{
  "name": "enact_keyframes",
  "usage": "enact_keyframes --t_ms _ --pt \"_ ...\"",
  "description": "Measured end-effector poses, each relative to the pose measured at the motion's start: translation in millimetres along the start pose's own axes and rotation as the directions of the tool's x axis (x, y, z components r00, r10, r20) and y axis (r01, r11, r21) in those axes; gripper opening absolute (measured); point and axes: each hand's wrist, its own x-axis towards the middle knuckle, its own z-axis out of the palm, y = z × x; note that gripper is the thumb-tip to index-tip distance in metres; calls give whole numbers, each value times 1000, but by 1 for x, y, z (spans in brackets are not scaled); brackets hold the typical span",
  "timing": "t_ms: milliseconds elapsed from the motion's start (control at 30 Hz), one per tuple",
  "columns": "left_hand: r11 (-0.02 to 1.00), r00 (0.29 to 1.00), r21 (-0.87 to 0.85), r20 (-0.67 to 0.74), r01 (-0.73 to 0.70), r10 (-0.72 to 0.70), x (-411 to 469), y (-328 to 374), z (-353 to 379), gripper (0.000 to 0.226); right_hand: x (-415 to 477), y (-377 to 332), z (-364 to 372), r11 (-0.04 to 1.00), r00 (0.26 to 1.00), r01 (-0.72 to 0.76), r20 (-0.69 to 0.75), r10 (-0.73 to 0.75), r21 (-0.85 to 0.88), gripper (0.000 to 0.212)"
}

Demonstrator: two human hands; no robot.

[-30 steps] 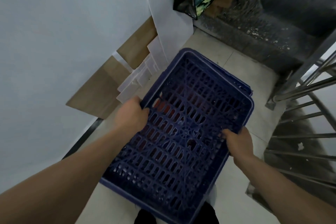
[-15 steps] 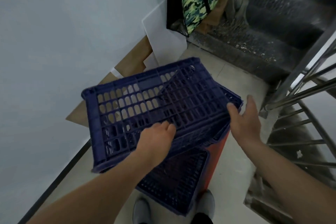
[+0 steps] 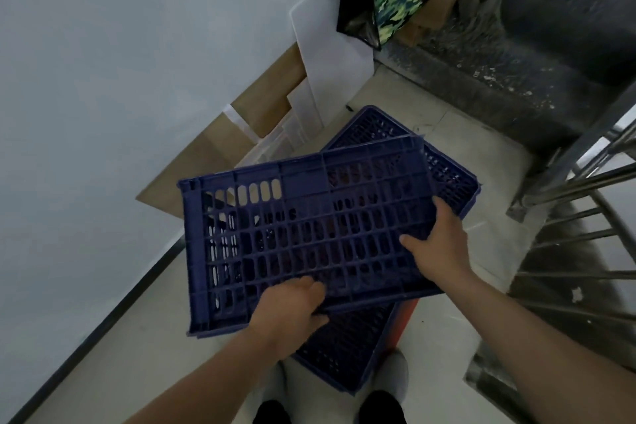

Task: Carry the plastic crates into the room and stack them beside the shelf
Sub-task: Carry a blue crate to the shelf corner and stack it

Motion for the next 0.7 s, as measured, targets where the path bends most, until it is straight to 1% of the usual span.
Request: enact_keyframes --t_ms 33,67,100,133,167,200,233,267,300,333,367,400,433,467,500,600,667,700 --pt "995 990 -103 -141 14 -29 -5 -8 1 28 -1 -1 2 999 1000 -15 -27 16 38 105" --pt "985 950 -168 -299 42 -91 -10 -18 -2 29 0 0 3 997 999 -31 -42 34 73 107" --pt "970 880 -220 -433 105 -194 -14 -31 -8 29 1 0 3 994 998 -49 -37 53 96 112" --pt "934 787 -285 -516 215 -338 -16 -46 -13 31 3 -1 2 992 997 -69 -19 72 106 118" --pt "860 685 -372 -524 350 -506 -17 -61 -21 42 7 0 2 989 995 -97 -5 98 110 124" --pt "737 594 -488 -443 468 -671 -17 -79 -27 56 9 -3 1 984 990 -140 20 139 108 130" --pt "567 513 -624 -291 538 -807 -16 -94 -35 70 12 -4 1 978 984 -175 42 171 111 133" --pt "363 462 -757 -91 543 -882 -13 -110 -38 78 14 -8 0 973 980 -196 58 191 121 132" --pt "157 457 -858 99 489 -884 -9 -120 -42 78 17 -10 -1 966 977 -210 75 201 151 129" --pt "-21 483 -916 230 400 -845 -7 -125 -44 70 19 -12 -2 957 974 -224 85 211 183 124" --pt "-135 515 -935 296 327 -804 -5 -126 -47 56 22 -12 -2 949 972 -232 86 218 212 119" --pt "-191 539 -941 318 278 -780 -5 -127 -49 39 23 -13 -3 942 971 -238 86 223 236 112" --pt "-218 550 -944 323 249 -770 -6 -126 -50 24 24 -13 -4 933 972 -234 85 219 272 105" --pt "-234 548 -943 329 237 -769 -8 -127 -50 15 23 -12 -4 920 972 -234 79 220 313 97" --pt "-242 540 -944 327 224 -776 -9 -130 -50 15 22 -11 -4 908 975 -222 62 215 355 90" --pt "-233 522 -961 278 152 -807 -14 -138 -52 29 17 -12 -9 858 976 -188 -4 216 478 77" --pt "-226 523 -972 228 69 -822 -17 -137 -58 45 15 -13 -14 834 980 -141 -44 194 533 75" --pt "-245 529 -970 212 9 -822 -17 -136 -62 53 16 -13 -16 815 982 -108 -65 175 569 72"
